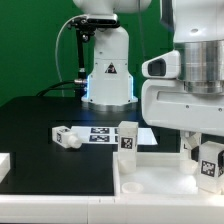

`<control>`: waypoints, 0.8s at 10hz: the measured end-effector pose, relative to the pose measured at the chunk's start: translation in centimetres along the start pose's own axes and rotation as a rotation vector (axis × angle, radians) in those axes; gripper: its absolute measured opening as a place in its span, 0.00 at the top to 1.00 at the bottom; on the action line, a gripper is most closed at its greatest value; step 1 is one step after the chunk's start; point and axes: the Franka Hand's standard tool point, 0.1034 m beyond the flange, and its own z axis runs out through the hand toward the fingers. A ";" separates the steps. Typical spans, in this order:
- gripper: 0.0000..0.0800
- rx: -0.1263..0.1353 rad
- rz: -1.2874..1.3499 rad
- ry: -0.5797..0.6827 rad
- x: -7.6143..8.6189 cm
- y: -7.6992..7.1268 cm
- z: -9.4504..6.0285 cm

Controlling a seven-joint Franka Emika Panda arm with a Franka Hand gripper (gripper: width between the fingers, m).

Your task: Assemble square table

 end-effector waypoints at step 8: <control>0.58 0.021 0.780 -0.028 0.2 0.7 0.2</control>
Offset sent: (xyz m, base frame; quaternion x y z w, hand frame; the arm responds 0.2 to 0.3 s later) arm -0.0020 0.0076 -0.0038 0.0384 -0.0296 0.4002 0.9152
